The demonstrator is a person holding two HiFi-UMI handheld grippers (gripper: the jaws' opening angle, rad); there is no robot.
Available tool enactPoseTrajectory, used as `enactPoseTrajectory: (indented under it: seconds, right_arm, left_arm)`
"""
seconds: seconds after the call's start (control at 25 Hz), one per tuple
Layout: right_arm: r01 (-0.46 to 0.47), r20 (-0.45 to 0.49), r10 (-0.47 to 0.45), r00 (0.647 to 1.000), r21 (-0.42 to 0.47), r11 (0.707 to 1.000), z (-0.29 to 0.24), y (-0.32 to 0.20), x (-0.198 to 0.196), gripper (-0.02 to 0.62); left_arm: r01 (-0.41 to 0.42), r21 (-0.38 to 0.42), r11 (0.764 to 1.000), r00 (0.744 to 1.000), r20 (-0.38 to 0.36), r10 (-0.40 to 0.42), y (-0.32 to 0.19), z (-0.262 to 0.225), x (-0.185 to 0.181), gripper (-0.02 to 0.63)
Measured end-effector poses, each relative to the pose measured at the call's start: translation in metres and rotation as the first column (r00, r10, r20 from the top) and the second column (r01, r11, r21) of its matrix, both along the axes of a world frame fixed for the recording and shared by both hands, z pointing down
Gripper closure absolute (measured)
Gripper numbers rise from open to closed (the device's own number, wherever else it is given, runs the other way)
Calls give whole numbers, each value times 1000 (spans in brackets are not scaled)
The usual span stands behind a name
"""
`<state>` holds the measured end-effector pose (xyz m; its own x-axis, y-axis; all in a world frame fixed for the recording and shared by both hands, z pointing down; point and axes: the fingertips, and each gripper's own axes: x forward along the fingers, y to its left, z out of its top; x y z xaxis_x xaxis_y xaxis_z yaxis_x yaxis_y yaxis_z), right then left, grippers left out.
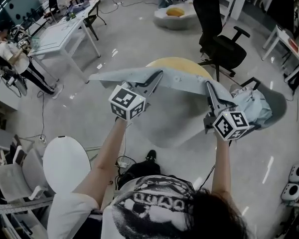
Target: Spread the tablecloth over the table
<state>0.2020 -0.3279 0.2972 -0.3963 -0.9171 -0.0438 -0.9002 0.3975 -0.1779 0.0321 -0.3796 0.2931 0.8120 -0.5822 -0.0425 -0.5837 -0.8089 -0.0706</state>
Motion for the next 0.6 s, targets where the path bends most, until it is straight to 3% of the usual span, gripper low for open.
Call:
enactPoseTrajectory:
  seconds: [0.24, 0.6]
  right_arm:
    - [-63, -56, 65, 996, 34, 997, -28, -68, 0, 525]
    - [-62, -90, 67, 994, 47, 997, -74, -159, 15, 523]
  left_arm:
    - [-83, 56, 995, 997, 0, 83, -80, -26, 6, 531]
    - [-149, 77, 986, 987, -41, 153, -176, -69, 23, 528]
